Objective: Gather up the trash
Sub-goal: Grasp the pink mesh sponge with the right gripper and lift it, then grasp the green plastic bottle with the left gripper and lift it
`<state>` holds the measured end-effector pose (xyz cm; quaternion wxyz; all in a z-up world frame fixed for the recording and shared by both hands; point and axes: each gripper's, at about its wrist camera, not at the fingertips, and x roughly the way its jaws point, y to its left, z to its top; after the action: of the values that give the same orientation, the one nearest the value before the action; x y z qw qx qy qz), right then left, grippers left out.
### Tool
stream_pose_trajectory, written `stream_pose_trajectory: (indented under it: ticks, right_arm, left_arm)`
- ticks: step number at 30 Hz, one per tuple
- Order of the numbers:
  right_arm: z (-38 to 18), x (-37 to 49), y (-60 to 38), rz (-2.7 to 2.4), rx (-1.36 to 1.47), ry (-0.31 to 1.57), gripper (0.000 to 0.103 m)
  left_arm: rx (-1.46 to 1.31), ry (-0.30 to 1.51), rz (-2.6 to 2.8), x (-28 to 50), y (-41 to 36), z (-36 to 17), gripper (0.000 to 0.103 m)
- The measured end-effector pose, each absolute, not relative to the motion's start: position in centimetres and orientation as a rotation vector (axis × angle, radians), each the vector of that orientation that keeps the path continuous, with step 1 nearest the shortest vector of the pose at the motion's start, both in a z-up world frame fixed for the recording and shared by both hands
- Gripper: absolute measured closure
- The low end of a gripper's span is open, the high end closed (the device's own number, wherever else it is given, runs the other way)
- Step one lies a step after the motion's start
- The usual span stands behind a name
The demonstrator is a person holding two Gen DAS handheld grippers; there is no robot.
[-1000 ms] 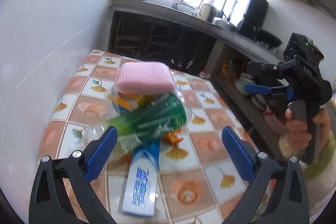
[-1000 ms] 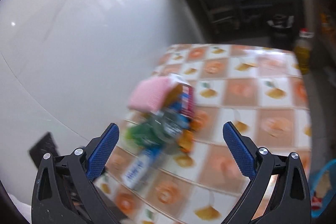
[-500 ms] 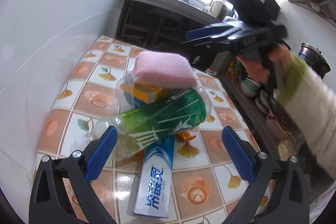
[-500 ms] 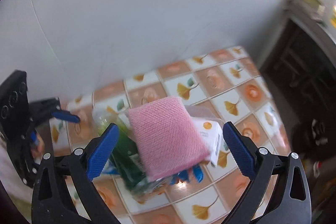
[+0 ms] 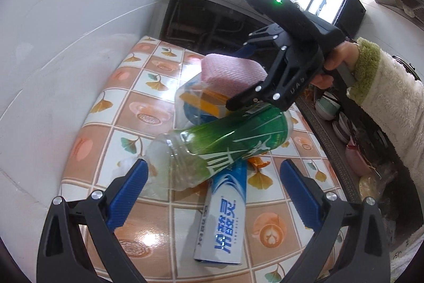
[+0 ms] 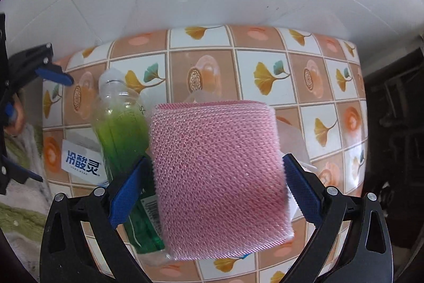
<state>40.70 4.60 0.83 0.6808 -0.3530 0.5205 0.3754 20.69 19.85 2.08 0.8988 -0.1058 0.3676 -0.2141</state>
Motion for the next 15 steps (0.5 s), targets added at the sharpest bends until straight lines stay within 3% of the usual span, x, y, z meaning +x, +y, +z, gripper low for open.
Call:
stream_pose_trajectory:
  ticks: [2, 10, 15]
  right_arm:
    - [1.4, 40.8, 4.3, 0.834, -0.766, 1.162, 0.025]
    - [6.8, 38.4, -0.9, 0.704, -0.496, 0.995, 0.026]
    - [7.4, 34.2, -6.3, 0.537, -0.276, 0.947, 0.026]
  left_arm:
    - [-0.223, 0.762, -0.442, 20.7, 20.2, 2.0, 0.006]
    - [-0.234, 0.749, -0.451, 20.5, 20.6, 2.1, 0.006]
    - [-0.216, 0.742, -0.462, 20.5, 20.5, 2.1, 0.006]
